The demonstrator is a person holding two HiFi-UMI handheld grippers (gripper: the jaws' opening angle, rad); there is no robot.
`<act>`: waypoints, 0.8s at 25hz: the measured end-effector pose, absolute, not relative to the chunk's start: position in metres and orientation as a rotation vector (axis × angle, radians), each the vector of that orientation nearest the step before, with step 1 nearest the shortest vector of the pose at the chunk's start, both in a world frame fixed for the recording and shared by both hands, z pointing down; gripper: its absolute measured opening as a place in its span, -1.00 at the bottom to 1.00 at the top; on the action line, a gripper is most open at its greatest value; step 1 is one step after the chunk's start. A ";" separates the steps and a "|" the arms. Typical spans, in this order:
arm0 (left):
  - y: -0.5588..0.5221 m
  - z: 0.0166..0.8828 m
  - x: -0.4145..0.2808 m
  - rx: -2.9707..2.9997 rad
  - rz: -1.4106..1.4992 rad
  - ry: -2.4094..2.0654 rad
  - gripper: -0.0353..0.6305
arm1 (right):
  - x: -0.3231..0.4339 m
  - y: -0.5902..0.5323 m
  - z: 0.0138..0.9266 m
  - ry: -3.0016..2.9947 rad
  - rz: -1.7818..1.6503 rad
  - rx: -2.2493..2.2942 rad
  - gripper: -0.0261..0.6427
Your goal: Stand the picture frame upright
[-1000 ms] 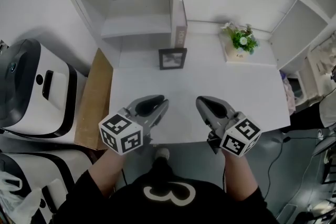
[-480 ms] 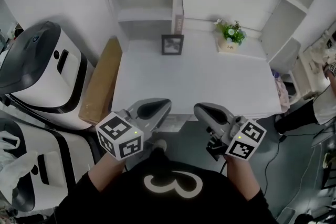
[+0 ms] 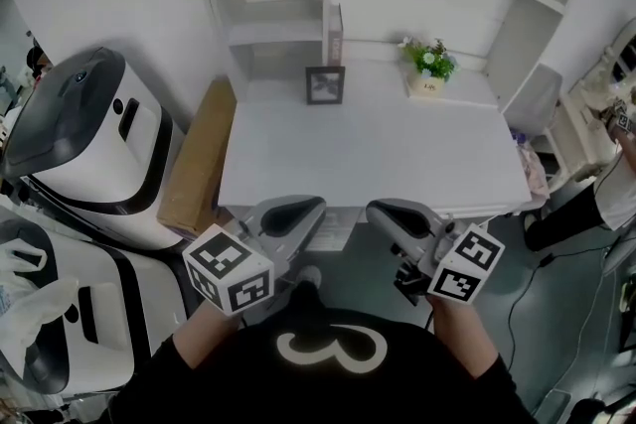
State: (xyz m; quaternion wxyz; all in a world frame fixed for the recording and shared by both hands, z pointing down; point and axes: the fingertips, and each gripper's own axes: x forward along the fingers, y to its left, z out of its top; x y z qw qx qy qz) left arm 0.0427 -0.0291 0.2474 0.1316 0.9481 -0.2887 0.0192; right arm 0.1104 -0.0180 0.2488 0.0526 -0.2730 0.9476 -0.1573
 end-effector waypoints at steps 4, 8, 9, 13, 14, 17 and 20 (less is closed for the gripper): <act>-0.023 0.250 0.044 2.743 0.055 -0.836 -0.87 | 0.112 -0.010 0.251 2.887 -0.458 -0.845 -0.91; -0.015 0.251 0.044 2.743 0.052 -0.840 -0.87 | 0.118 -0.004 0.255 2.879 -0.458 -0.871 -0.91; -0.013 0.252 0.044 2.749 0.055 -0.844 -0.87 | 0.118 -0.002 0.256 2.878 -0.460 -0.874 -0.91; -0.008 0.256 0.044 2.761 0.076 -0.859 -0.87 | 0.114 0.003 0.261 2.887 -0.462 -0.871 -0.91; -0.007 0.258 0.043 2.758 0.079 -0.860 -0.87 | 0.113 0.005 0.263 2.889 -0.464 -0.869 -0.91; -0.005 0.260 0.040 2.744 0.071 -0.862 -0.87 | 0.111 0.006 0.263 2.890 -0.463 -0.864 -0.91; -0.005 0.263 0.039 2.735 0.075 -0.870 -0.87 | 0.112 0.008 0.264 2.887 -0.461 -0.867 -0.91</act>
